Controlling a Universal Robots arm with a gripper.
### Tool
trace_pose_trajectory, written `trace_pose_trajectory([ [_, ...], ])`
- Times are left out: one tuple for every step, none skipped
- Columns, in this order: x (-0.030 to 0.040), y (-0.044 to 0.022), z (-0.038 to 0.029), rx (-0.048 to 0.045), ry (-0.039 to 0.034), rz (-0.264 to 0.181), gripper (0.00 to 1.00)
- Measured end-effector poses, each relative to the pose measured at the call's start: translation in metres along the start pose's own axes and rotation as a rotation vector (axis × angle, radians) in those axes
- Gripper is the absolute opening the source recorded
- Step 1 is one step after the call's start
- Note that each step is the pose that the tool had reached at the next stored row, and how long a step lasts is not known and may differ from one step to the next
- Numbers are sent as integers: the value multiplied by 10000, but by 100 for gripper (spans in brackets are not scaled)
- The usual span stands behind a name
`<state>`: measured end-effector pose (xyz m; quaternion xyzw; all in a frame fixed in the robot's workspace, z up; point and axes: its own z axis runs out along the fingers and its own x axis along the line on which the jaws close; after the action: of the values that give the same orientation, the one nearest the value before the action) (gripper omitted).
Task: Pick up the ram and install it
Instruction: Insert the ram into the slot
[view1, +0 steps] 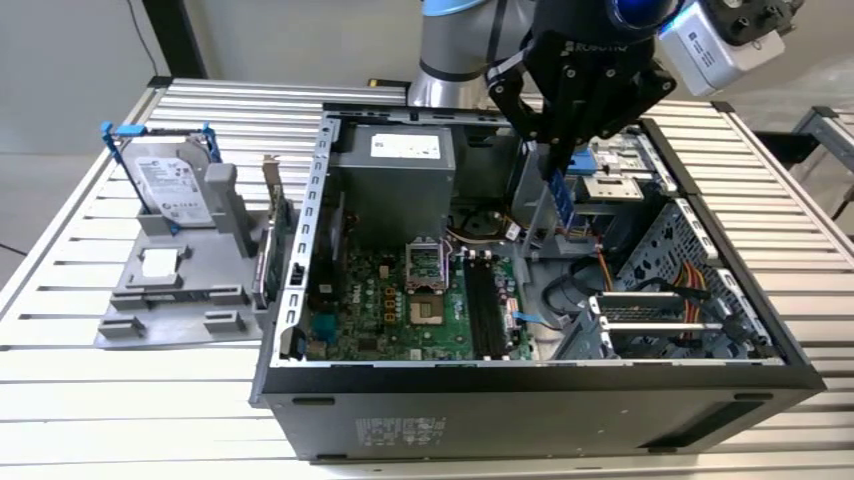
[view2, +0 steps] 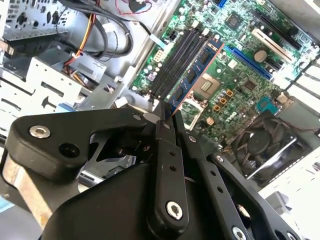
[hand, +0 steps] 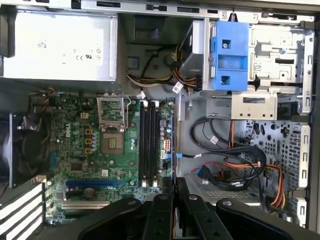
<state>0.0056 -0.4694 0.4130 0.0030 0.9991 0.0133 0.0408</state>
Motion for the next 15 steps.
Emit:
trace_pose_trajectory([
  [0, 0, 0, 7, -2, 84, 0],
  [0, 0, 0, 14, -5, 180, 0],
  [0, 0, 0, 21, -7, 267, 0],
  [1, 0, 0, 29, -10, 360, 0],
  [1, 0, 0, 38, -12, 459, 0],
  [1, 0, 0, 45, -15, 553, 0],
  [2, 0, 0, 53, -18, 649, 0],
  [2, 0, 0, 60, -20, 738, 0],
  [2, 0, 0, 67, -22, 826, 0],
  [2, 0, 0, 74, -25, 909, 0],
  [2, 0, 0, 81, -27, 990, 0],
  [3, 0, 0, 88, -29, 1070, 0],
  [3, 0, 0, 94, -31, 1151, 0],
  [3, 0, 0, 100, -33, 1228, 0],
  [3, 0, 0, 107, -35, 1308, 0],
])
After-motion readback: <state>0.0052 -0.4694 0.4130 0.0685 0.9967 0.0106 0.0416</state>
